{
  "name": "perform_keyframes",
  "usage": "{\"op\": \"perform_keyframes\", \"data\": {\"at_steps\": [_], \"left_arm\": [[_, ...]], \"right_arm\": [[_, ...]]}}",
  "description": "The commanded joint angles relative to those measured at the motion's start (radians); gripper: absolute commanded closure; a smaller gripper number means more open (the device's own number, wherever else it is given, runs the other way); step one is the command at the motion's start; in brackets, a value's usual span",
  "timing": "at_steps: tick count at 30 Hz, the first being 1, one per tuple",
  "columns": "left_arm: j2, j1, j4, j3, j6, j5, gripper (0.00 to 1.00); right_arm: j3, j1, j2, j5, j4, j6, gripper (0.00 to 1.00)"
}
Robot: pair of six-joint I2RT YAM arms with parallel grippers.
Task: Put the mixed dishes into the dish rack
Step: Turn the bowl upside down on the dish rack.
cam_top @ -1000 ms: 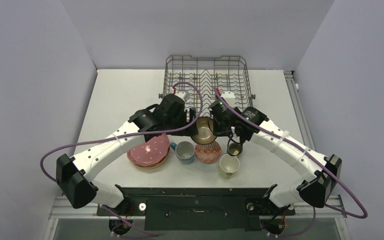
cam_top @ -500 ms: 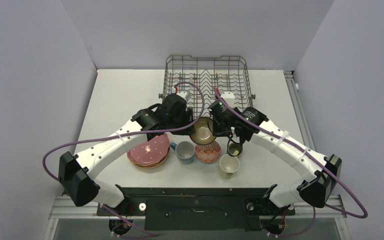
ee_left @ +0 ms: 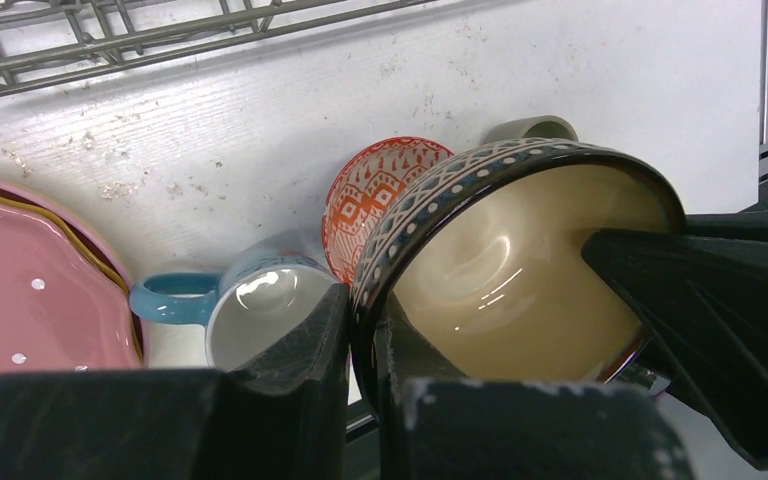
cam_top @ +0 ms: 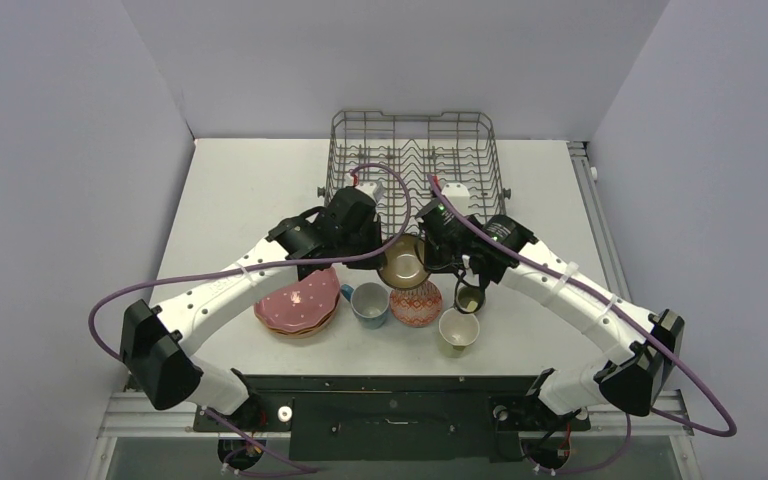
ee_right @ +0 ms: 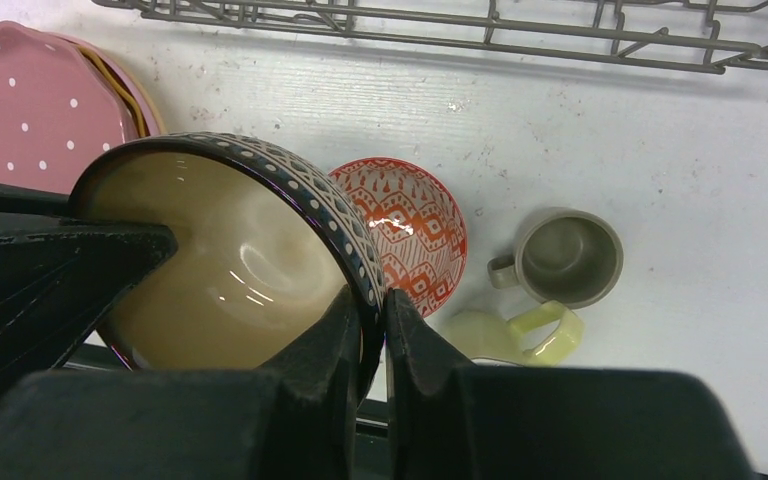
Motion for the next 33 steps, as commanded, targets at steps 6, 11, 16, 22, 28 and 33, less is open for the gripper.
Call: {"op": "perform_keyframes", "data": {"at_steps": [6,11,16,22,28,33], "left_arm": [[-0.018,-0.003,0.08,0.018,-0.001,0.048,1.0],[-0.036,0.005,0.087,0.006,-0.001,0.048,1.0],[-0.053,0.024,0.108,-0.022,-0.006,0.104,1.0],[-0.092,0.063,0.157,-0.069,-0.013,0.171,1.0],[-0.137,0.112,0.218,-0.119,-0.026,0.255,1.0],[-0.168,0.133,0.273,-0.163,-0.052,0.323,1.0]], "right_arm": [[0.006,0.005,-0.075,-0.004,0.086,0.011,0.73],[-0.006,0.001,-0.104,0.0,0.085,0.001,0.65],[-0.033,-0.005,-0.143,-0.031,0.11,-0.01,0.51],[-0.053,-0.021,-0.209,-0.049,0.118,-0.015,0.41],[-0.093,-0.045,-0.297,-0.062,0.136,-0.02,0.19],[-0.151,-0.058,-0.37,-0.082,0.176,-0.01,0.17]]}}
